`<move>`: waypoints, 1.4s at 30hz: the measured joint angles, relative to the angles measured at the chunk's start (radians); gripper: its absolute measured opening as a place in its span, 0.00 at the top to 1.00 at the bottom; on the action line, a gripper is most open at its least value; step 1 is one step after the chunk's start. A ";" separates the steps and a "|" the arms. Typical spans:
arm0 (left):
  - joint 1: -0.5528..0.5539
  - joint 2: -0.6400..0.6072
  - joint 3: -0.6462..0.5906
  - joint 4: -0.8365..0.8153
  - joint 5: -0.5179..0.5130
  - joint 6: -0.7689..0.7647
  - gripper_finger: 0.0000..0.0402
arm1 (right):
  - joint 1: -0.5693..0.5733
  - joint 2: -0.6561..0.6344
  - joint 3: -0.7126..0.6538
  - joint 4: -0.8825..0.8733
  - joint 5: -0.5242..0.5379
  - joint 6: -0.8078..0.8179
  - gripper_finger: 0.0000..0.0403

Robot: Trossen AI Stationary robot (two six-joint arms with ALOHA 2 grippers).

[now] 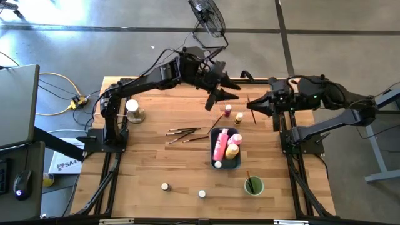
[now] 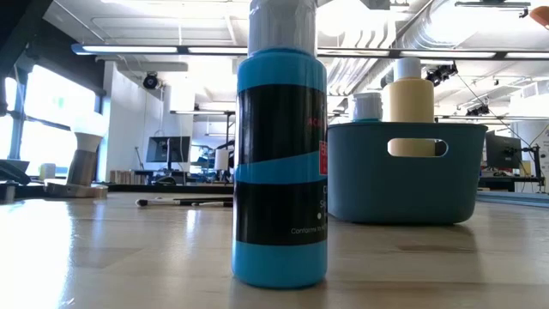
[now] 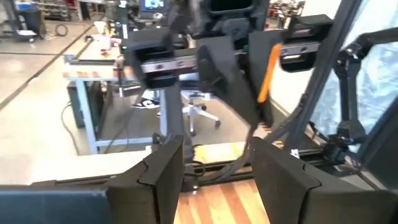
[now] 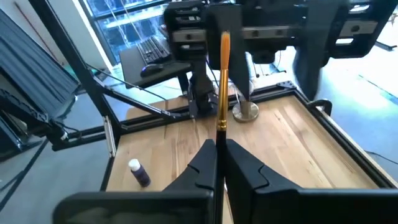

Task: Pick & Place Paint Supplies
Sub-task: Put the black and gold paint brush into the green cup

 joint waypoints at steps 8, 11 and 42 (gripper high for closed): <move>0.038 0.001 0.000 -0.049 -0.006 -0.092 0.56 | 0.000 -0.031 0.000 -0.029 0.065 0.006 0.99; 0.042 -0.021 -0.002 -0.137 -0.071 -0.037 0.56 | 0.017 -0.031 0.000 -0.040 0.133 0.036 0.99; 0.035 -0.101 0.000 -0.221 -0.286 0.187 0.56 | 0.834 0.070 -0.211 -0.083 1.181 0.751 0.99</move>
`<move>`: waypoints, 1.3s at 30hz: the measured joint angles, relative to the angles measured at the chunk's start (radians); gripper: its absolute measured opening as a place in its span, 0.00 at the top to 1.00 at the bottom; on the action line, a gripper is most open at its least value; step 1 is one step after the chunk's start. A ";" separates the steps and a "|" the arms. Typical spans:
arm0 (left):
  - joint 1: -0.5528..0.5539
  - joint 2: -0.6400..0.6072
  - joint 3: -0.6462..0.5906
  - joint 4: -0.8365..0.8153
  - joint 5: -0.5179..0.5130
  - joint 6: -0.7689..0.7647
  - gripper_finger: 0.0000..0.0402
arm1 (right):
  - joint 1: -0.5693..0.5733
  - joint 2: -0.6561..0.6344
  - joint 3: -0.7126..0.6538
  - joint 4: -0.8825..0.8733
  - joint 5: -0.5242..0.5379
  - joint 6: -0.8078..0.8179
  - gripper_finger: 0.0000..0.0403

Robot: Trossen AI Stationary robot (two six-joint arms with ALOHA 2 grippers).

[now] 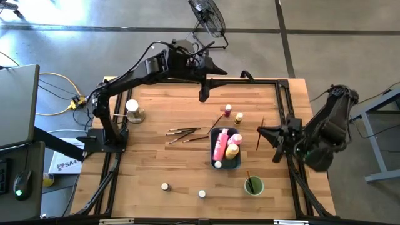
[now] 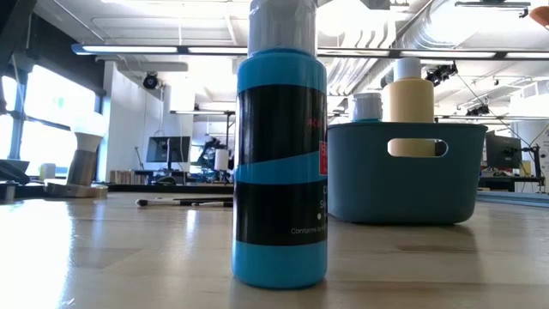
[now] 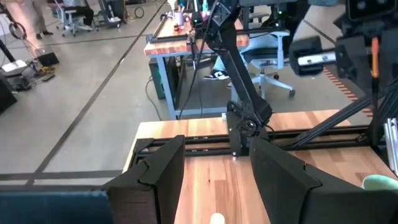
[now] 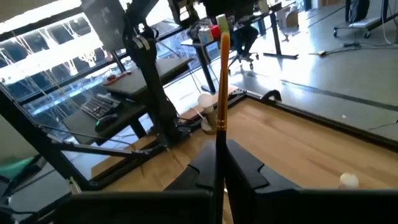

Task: Pick & Place Paint Supplies
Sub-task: Put the black and gold paint brush into the green cup

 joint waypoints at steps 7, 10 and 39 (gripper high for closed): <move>0.000 0.000 0.000 -0.003 -0.002 0.003 0.56 | 0.022 0.084 0.000 -0.196 -0.037 0.368 0.99; 0.000 0.000 0.000 -0.011 -0.002 0.003 0.56 | 0.022 0.105 0.000 -0.246 -0.093 0.475 0.99; 0.000 0.000 0.000 -0.001 -0.121 -0.020 0.56 | 0.319 0.263 0.000 -0.483 -0.096 0.691 0.99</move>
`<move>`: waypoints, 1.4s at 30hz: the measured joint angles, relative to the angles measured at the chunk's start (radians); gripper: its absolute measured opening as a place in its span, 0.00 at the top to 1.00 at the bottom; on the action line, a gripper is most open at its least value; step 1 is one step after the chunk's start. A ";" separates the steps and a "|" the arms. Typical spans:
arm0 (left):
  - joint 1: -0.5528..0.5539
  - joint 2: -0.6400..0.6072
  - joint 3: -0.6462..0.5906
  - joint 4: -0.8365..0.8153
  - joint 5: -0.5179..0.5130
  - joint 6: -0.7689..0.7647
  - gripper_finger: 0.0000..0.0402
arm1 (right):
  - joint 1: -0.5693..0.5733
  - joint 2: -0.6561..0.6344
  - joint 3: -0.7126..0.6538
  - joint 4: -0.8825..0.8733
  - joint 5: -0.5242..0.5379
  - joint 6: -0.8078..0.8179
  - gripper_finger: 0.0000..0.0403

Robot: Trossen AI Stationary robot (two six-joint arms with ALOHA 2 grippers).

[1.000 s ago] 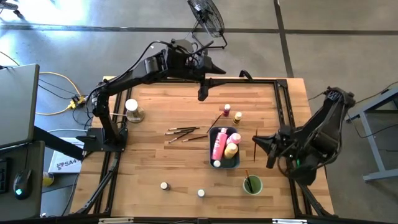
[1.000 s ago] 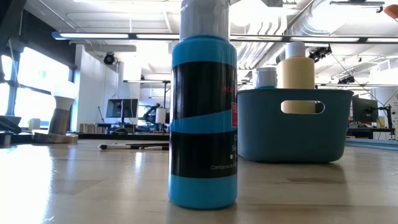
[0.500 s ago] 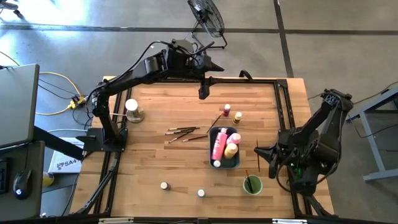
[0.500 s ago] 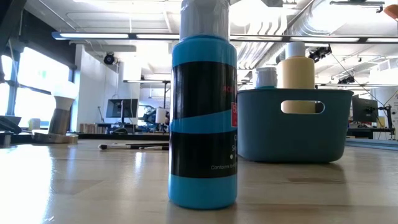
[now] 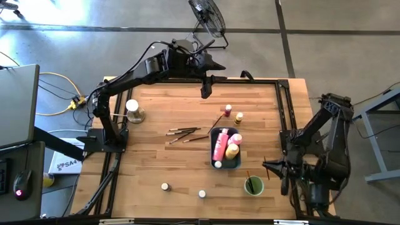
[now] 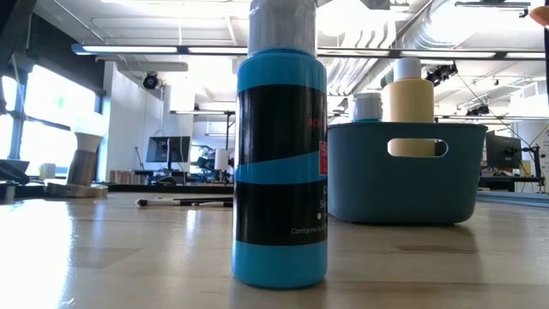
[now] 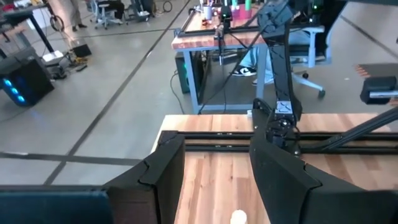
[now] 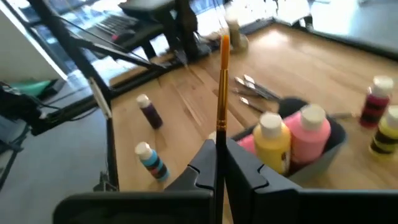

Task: Pick & Place Paint Supplies
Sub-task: Put the black and gold paint brush into the green cup

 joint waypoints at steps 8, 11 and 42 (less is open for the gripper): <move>0.000 0.000 0.000 -0.001 0.001 -0.068 0.56 | 0.041 0.096 -0.021 0.001 0.103 0.004 0.99; 0.000 0.000 0.000 -0.001 0.002 -0.088 0.56 | 0.040 0.128 -0.063 0.030 0.121 0.043 0.99; 0.000 0.000 0.000 -0.001 -0.002 -0.162 0.56 | 0.033 0.139 -0.304 0.421 0.089 0.021 0.93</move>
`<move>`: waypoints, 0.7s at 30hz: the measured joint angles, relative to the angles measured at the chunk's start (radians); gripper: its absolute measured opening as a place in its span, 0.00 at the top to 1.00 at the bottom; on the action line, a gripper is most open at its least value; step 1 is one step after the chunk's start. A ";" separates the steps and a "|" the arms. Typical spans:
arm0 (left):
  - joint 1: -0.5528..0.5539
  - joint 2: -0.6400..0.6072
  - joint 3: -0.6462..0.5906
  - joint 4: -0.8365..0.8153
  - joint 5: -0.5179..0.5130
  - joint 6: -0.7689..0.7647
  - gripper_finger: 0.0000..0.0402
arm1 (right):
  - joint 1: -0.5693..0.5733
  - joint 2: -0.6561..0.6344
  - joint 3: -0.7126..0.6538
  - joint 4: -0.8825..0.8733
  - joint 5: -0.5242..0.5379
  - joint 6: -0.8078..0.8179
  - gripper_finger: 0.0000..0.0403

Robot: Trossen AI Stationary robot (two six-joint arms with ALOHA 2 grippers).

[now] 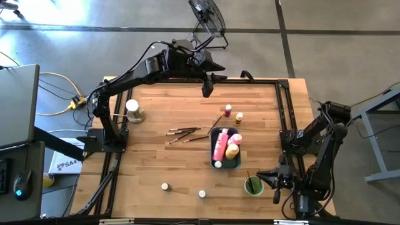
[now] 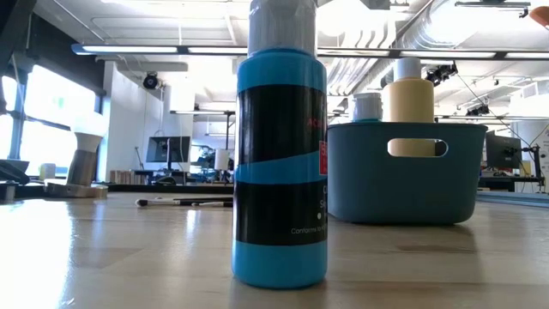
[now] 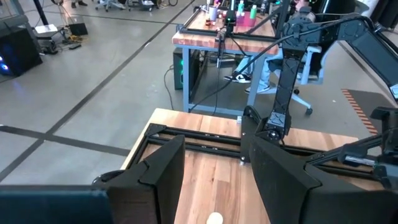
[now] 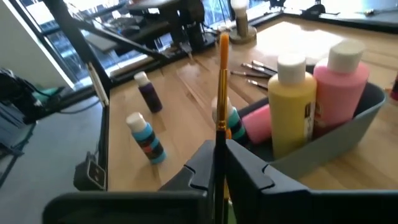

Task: Pick & Place Paint Supplies
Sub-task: Put the black and gold paint brush into the green cup, then put the black and silver paint brush into the green cup

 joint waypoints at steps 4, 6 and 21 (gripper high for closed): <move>0.000 0.000 0.000 0.000 0.000 0.000 0.56 | -0.015 0.000 0.000 0.001 -0.047 0.000 0.86; 0.000 0.000 0.000 0.000 0.000 0.000 0.56 | -0.026 0.000 0.000 0.008 -0.075 -0.001 0.82; 0.000 -0.022 0.001 -0.003 0.006 -0.007 0.56 | -0.039 -0.193 0.001 0.016 -0.158 -0.133 0.64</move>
